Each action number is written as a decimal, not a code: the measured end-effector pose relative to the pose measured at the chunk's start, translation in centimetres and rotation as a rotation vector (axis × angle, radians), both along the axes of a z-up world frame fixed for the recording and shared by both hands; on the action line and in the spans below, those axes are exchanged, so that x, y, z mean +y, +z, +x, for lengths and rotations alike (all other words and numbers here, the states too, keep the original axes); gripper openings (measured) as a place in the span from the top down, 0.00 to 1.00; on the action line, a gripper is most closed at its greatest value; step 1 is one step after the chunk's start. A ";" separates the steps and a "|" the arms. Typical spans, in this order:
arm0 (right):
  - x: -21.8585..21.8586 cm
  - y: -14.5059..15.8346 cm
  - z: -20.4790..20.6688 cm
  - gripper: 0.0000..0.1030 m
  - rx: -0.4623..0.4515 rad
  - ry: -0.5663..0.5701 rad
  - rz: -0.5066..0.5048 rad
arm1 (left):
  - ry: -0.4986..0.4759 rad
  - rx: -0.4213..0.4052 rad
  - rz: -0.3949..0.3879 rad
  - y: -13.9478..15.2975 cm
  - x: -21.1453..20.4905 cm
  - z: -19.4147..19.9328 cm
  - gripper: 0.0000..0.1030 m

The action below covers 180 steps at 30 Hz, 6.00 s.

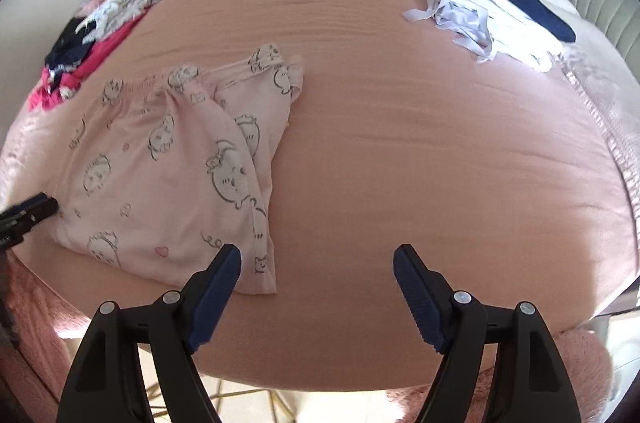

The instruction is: Fold clothes

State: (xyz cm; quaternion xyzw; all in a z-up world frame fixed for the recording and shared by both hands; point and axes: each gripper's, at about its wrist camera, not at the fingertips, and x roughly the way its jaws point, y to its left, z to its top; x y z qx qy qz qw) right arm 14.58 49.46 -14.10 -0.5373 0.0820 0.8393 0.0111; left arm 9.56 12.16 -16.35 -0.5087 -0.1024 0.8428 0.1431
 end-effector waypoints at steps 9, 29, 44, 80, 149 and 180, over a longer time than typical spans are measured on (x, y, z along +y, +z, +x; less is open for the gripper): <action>-1.5 -1.4 -4.1 0.24 -0.032 0.001 -0.139 | -0.037 -0.045 0.088 -0.1 2.9 -3.7 0.20; -4.5 -3.7 -7.2 0.51 -0.002 0.063 -0.213 | -0.073 0.010 0.060 -0.5 5.4 -3.6 0.69; -6.0 -3.9 -8.2 0.85 -0.019 0.070 -0.216 | -0.063 -0.043 0.251 -1.7 3.6 -4.2 0.91; 18.8 13.7 -11.1 0.92 0.245 -0.116 -0.153 | -0.493 0.163 0.253 16.7 34.4 -15.1 0.93; 25.1 14.5 -23.9 0.29 0.329 -0.198 0.068 | -0.271 0.342 0.058 14.6 36.7 -24.4 0.19; -5.8 25.3 -13.0 0.00 0.426 -0.103 0.153 | 0.187 0.449 -0.172 28.3 5.6 -8.7 0.00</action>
